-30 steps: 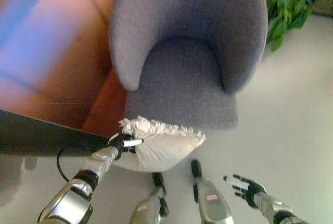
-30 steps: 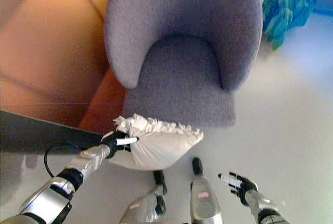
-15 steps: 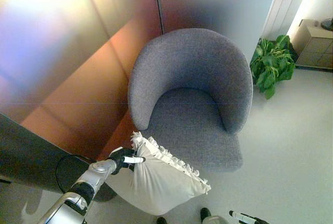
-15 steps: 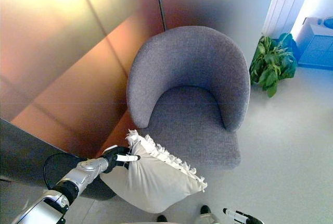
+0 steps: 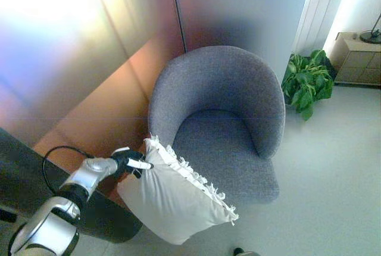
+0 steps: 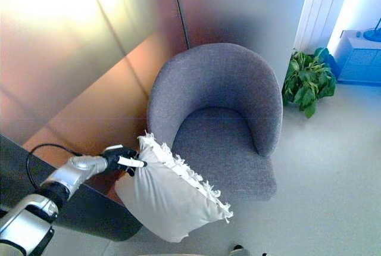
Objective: Pick up the pillow and put it on the sofa.
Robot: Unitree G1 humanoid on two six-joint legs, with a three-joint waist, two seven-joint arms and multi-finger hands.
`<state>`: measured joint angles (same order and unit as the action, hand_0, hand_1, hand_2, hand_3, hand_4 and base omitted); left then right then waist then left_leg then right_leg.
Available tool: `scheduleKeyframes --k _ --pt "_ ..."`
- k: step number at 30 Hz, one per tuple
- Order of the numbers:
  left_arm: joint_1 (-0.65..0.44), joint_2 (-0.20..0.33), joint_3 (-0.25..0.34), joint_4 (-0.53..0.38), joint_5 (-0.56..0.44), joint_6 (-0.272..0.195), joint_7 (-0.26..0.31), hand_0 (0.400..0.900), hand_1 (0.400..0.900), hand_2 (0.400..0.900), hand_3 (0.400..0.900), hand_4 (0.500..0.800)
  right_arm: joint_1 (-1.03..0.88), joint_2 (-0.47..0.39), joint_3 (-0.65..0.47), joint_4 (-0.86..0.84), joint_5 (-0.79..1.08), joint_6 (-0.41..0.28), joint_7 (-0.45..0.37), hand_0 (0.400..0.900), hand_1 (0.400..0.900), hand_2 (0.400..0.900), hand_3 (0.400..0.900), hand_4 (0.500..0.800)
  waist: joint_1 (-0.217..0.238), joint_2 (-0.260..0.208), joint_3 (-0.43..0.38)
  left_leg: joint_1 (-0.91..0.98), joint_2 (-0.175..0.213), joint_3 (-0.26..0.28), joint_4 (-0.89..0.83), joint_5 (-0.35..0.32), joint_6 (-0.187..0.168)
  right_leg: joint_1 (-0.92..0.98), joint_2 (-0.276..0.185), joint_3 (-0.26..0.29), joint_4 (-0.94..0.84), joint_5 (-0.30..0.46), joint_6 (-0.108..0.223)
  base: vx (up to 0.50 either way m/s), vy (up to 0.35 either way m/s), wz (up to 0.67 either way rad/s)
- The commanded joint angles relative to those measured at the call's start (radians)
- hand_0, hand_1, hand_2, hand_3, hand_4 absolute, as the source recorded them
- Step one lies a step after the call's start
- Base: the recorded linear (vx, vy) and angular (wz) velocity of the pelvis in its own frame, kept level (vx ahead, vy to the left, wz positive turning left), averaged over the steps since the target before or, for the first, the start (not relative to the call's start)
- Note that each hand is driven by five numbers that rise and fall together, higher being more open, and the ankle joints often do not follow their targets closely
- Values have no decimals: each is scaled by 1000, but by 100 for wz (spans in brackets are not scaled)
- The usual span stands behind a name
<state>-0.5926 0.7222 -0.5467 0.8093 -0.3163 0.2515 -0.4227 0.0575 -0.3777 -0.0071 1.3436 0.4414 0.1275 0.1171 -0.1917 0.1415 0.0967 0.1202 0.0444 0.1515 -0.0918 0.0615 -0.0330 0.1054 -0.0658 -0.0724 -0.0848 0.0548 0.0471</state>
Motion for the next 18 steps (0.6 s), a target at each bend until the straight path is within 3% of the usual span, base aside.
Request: scheduleKeyframes --k 1,11,18 --pt "-361 111 59 43 -22 -42 29 400 400 400 400 500 0 -30 -7 53 42 -12 2 900 900 900 900 800 -34 2 -84 48 -87 57 26 -110 -11 -18 -4 13 26 -18 87 59 -45 -22" --pt "-497 150 15 47 -72 -15 85 400 400 400 400 500 46 -23 -39 76 111 -29 -6 900 900 900 900 800 -89 20 -72 46 -80 96 24 -106 -13 -42 10 58 19 -2 101 37 -53 -23" --pt "-535 127 -18 22 -91 0 89 400 400 400 400 500 78 -12 -48 77 146 -34 0 900 900 900 900 800 -125 28 -68 44 -77 123 25 -106 -12 -57 20 85 18 3 104 24 -63 -17"
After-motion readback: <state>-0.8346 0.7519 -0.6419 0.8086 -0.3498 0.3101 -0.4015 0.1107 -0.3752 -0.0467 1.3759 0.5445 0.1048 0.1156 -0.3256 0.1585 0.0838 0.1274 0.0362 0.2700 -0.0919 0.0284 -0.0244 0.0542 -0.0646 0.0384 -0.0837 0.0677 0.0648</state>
